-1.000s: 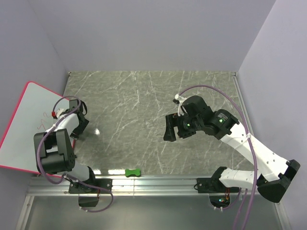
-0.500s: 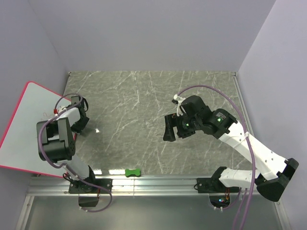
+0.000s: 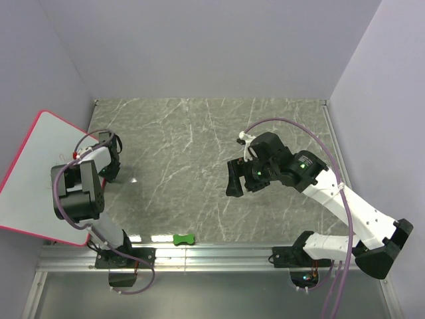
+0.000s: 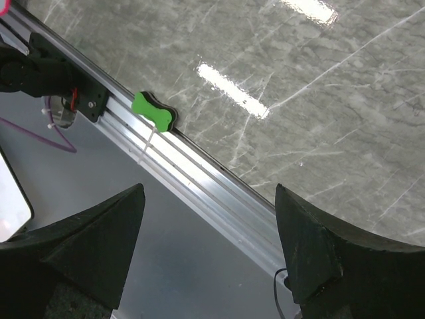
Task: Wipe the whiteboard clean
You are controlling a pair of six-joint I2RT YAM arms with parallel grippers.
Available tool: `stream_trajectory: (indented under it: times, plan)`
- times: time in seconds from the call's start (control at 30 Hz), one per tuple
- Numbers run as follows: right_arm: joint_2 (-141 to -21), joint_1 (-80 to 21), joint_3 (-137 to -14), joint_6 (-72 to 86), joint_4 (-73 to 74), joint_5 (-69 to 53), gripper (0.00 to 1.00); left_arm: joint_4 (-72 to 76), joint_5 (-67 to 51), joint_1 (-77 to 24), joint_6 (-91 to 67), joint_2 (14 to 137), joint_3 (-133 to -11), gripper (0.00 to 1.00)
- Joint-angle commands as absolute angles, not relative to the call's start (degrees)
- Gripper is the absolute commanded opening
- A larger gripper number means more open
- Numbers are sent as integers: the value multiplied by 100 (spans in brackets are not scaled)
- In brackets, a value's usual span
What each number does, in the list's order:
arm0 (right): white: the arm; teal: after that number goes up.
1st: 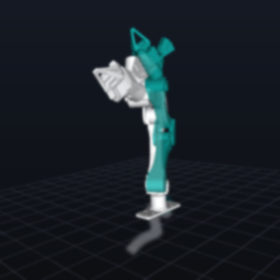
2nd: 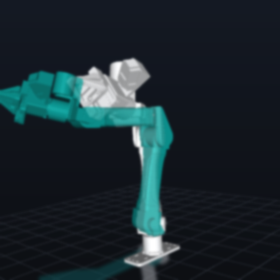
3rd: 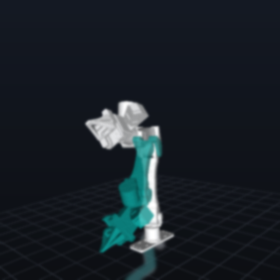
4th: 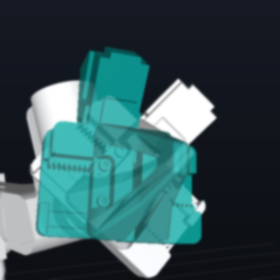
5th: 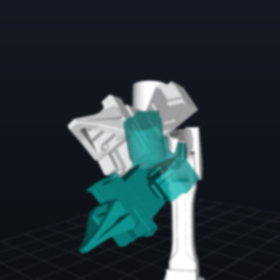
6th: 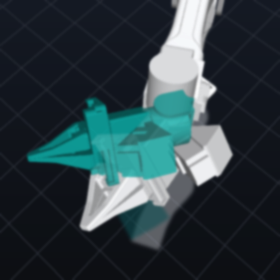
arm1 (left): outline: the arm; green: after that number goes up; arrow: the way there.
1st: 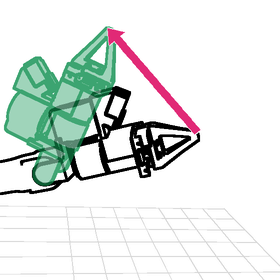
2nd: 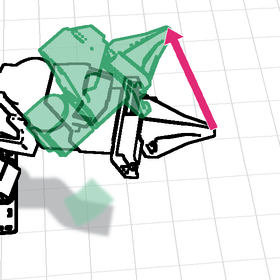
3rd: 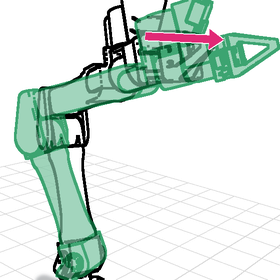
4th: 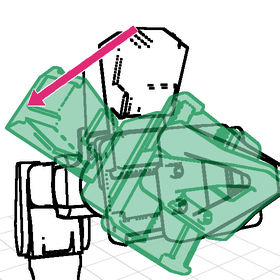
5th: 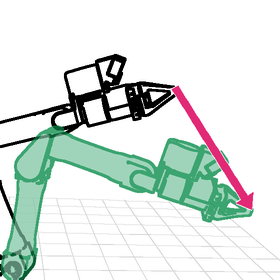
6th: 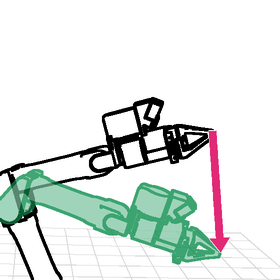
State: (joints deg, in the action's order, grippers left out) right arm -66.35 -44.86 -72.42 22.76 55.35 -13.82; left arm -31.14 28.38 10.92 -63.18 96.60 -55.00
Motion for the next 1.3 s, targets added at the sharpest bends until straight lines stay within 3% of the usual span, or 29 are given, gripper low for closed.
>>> stream_trajectory:
  times: [0.0,0.4,0.87,1.1,1.17,1.27]
  plan:
    - [-6609,-4517,-7383,2153,5555,-1450,86,-2830,2857,1108,-6170,10028,-5634,0]
    - [-6346,-4342,-7041,2109,5528,-1354,85,-3067,2778,-173,-6319,10652,-6450,0]
    - [-5450,-4078,-6258,2031,5722,-870,85,-4033,2821,-2046,-6926,12295,-8752,0]
    - [-5194,-3885,-5986,1951,5731,-853,85,-4465,2927,-2461,-6935,12770,-9685,0]
    - [-5124,-3858,-5950,1960,5713,-853,85,-4447,2848,-2470,-6864,12771,-9729,4]
    - [-5063,-3841,-5906,1951,5669,-844,86,-4395,2830,-2479,-6733,12701,-9730,30]
